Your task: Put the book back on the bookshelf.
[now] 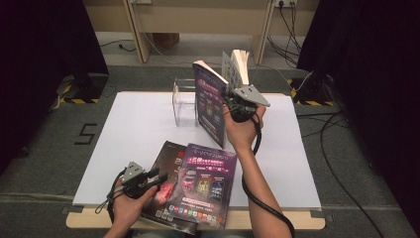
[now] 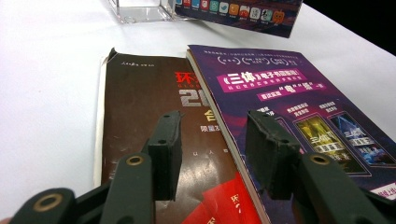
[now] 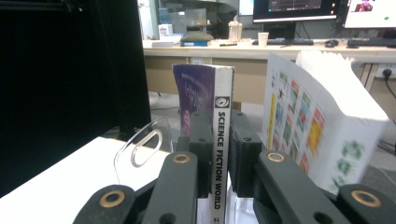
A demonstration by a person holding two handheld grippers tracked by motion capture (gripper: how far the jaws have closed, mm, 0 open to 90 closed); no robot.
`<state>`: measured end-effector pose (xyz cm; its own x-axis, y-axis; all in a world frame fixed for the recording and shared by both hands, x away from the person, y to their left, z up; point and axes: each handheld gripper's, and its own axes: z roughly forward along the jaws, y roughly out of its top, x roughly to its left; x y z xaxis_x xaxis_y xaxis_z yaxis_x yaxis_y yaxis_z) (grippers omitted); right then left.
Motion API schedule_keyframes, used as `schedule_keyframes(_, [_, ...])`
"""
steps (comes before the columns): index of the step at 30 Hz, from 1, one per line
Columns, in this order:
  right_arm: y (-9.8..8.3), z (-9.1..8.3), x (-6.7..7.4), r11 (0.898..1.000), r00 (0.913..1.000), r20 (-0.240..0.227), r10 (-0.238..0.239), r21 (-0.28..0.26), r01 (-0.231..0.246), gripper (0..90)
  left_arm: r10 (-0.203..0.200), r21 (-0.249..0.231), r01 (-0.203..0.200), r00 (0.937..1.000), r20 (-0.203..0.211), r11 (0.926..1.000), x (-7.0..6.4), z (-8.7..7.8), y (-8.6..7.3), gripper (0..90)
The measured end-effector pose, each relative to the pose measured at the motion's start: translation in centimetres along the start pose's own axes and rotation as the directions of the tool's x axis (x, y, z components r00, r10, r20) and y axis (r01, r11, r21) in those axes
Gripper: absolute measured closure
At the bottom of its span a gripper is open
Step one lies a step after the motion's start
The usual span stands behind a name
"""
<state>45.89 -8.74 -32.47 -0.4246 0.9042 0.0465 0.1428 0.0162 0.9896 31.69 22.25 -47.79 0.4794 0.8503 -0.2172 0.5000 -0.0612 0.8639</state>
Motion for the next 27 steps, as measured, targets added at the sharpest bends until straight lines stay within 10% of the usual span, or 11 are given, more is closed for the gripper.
schedule_keyframes(13, [-1.5, -2.2, -0.2, 0.999, 0.9998, -0.018, 0.01, 0.031, -0.01, 79.4, -0.001, -0.001, 0.001, 1.0, 0.002, 1.0, -0.1, 0.0, 0.0, 55.4])
schedule_keyframes(27, [-0.7, -1.0, 0.3, 0.992, 0.9993, -0.036, 0.013, 0.126, -0.008, 73.7, -0.002, -0.002, 0.002, 1.0, 0.003, 1.0, 0.0, -0.1, 0.1, 55.3])
